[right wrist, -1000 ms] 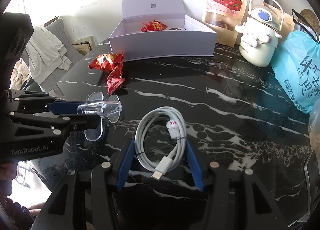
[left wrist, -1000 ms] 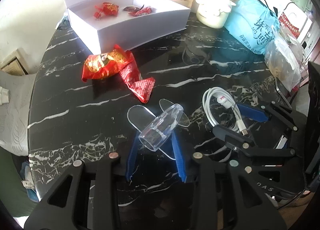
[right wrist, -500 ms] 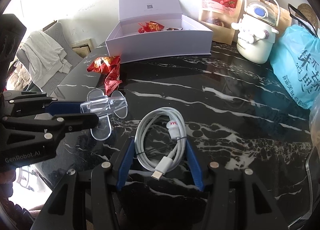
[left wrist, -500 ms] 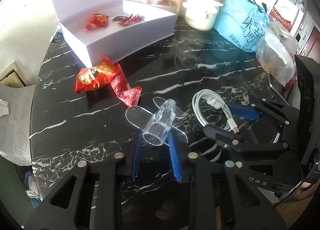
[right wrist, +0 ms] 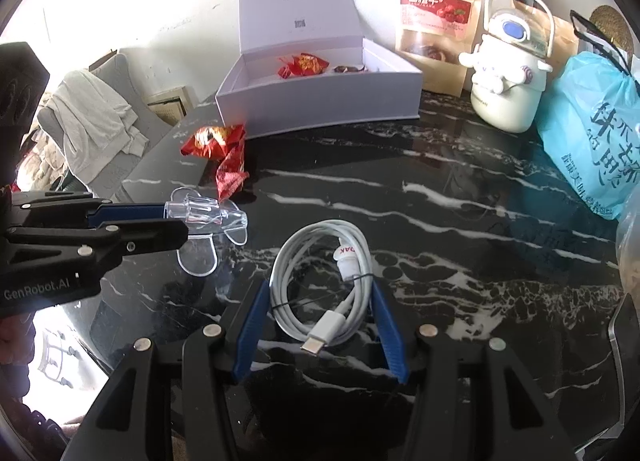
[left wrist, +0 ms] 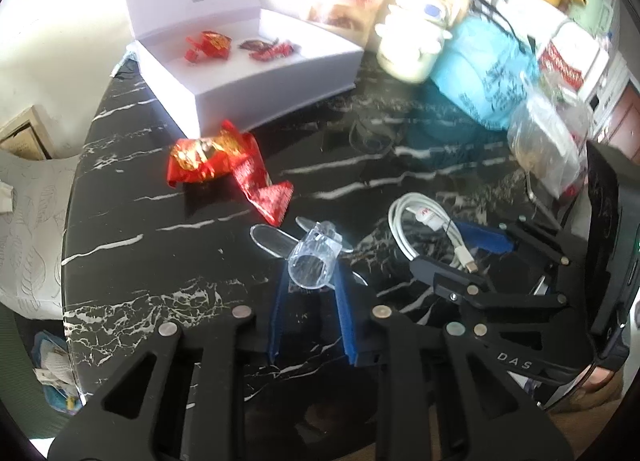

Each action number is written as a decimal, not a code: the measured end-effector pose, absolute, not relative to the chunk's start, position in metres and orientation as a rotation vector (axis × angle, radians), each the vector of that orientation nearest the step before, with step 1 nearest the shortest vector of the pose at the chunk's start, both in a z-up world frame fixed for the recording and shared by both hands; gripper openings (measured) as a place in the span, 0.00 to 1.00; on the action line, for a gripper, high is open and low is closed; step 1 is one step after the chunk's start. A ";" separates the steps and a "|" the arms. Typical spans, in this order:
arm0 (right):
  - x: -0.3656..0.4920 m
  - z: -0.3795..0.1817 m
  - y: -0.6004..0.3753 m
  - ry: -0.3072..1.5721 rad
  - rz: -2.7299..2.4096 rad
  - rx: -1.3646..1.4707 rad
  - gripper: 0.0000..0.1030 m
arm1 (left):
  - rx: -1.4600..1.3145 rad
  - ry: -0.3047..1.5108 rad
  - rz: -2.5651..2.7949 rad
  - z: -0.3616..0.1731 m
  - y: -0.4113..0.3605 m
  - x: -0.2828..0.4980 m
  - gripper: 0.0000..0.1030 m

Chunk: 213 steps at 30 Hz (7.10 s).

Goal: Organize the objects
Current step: 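Lift the clear holder and white cable and carry them toward the white box, then lower the clear holder with the left tool while the right tool lowers the cable into the box, then open the left tool to drop the holder while the right tool releases the cable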

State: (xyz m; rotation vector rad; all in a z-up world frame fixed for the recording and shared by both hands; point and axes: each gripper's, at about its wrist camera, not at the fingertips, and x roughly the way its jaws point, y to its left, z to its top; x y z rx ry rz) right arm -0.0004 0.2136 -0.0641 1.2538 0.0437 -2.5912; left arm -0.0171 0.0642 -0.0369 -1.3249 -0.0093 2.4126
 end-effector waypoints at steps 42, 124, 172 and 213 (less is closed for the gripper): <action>0.008 -0.071 0.216 0.013 -2.571 1.269 0.51 | -1.352 0.091 2.462 -0.066 0.071 -0.037 0.50; -0.181 0.015 0.196 0.166 -2.483 1.040 0.51 | -1.299 0.132 2.604 0.011 0.052 -0.207 0.50; -0.311 -0.029 0.177 0.176 -2.412 1.135 0.51 | -1.490 0.335 2.501 -0.046 0.057 -0.322 0.50; -0.315 -0.039 0.188 0.257 -2.465 1.294 0.52 | -1.628 0.328 2.455 -0.047 0.069 -0.303 0.63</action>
